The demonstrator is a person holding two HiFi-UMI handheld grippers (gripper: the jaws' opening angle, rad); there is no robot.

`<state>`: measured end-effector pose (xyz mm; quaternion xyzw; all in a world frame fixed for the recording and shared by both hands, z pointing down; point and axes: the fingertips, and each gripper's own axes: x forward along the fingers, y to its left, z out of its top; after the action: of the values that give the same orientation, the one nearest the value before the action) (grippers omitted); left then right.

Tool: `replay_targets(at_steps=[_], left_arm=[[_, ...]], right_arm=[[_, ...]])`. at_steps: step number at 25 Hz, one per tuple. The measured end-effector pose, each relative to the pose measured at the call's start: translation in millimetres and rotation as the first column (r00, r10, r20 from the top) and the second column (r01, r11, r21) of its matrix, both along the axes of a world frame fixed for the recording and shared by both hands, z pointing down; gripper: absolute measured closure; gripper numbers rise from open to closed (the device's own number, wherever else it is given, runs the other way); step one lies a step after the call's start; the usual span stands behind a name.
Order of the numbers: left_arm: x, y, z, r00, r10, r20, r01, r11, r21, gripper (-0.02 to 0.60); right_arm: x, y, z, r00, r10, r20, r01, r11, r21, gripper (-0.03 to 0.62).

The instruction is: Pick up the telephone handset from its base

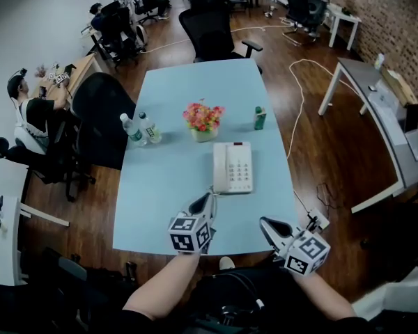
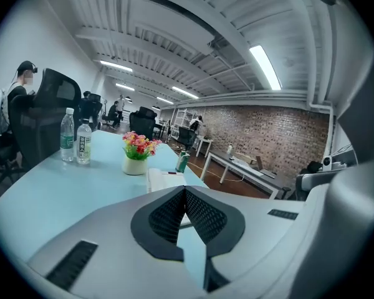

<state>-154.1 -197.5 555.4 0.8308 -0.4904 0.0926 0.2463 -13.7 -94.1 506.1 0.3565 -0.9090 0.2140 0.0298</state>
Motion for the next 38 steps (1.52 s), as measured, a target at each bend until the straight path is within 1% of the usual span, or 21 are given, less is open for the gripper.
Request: replay_targets(at_steps=[5,6,7,8,10,12,13,14,17,19,21,23,25,29,32,33,35,38], left_arm=[[8,-41,6,0.999,-0.035,0.032,0.035,0.999,-0.010,0.581],[10,-50,8,0.998,-0.042,0.040,0.042,0.999,-0.017,0.569],[14,-58,11,0.998,-0.049,0.049,0.051,0.998,-0.029,0.476],[17,-66,15,0.997,-0.057,0.061,0.060,0.997,-0.042,0.413],[21,-85,24,0.992,-0.077,0.099,0.083,0.995,-0.059,0.412],[22,-108,37,0.984,-0.107,0.143,0.118,0.991,-0.069,0.371],[23,-122,45,0.979,-0.124,0.161,0.138,0.987,-0.078,0.368],[24,-137,55,0.974,-0.138,0.182,0.157,0.983,-0.091,0.325],[25,-175,90,0.950,-0.143,0.278,0.189,0.971,-0.146,0.291],[25,-192,109,0.934,-0.141,0.328,0.207,0.962,-0.176,0.291],[23,-203,123,0.921,-0.148,0.359,0.230,0.953,-0.198,0.291],[27,-209,132,0.925,-0.144,0.352,0.232,0.947,-0.223,0.291],[33,-213,139,0.930,-0.131,0.344,0.222,0.945,-0.240,0.291],[34,-220,151,0.925,-0.128,0.357,0.229,0.939,-0.255,0.292],[34,-221,152,0.934,-0.133,0.332,0.228,0.937,-0.266,0.295],[35,-220,151,0.936,-0.133,0.327,0.227,0.936,-0.269,0.313],[33,-219,148,0.935,-0.139,0.325,0.231,0.937,-0.263,0.348],[37,-216,139,0.948,-0.132,0.291,0.209,0.944,-0.255,0.342]], right_arm=[[-1,-23,0,0.998,-0.068,-0.009,0.068,0.998,-0.004,0.576],[0,-27,0,0.996,-0.084,-0.014,0.084,0.996,-0.003,0.576],[2,-32,-1,0.995,-0.097,-0.017,0.097,0.995,-0.002,0.576],[6,-37,-1,0.994,-0.108,-0.019,0.108,0.994,-0.001,0.576],[13,-48,-2,0.992,-0.128,-0.018,0.128,0.992,0.001,0.576],[22,-59,-2,0.989,-0.145,-0.018,0.145,0.989,0.004,0.576],[28,-65,-2,0.989,-0.150,-0.019,0.150,0.989,0.005,0.576],[36,-70,-1,0.989,-0.149,-0.018,0.150,0.989,0.005,0.576],[63,-84,3,0.992,-0.124,-0.020,0.124,0.992,-0.005,0.576],[79,-90,7,0.995,-0.101,-0.021,0.101,0.995,-0.015,0.576],[92,-95,11,0.996,-0.082,-0.020,0.081,0.996,-0.027,0.576],[101,-98,14,0.998,-0.064,-0.015,0.063,0.997,-0.038,0.576],[107,-100,17,0.999,-0.048,-0.012,0.047,0.998,-0.047,0.576],[110,-100,20,0.999,-0.036,-0.018,0.035,0.998,-0.053,0.576],[111,-98,21,0.999,-0.028,-0.022,0.027,0.998,-0.055,0.576],[111,-97,21,0.999,-0.023,-0.022,0.022,0.998,-0.056,0.576],[111,-95,20,1.000,-0.016,-0.023,0.015,0.998,-0.055,0.576],[106,-93,18,1.000,-0.014,-0.024,0.012,0.999,-0.048,0.576]])
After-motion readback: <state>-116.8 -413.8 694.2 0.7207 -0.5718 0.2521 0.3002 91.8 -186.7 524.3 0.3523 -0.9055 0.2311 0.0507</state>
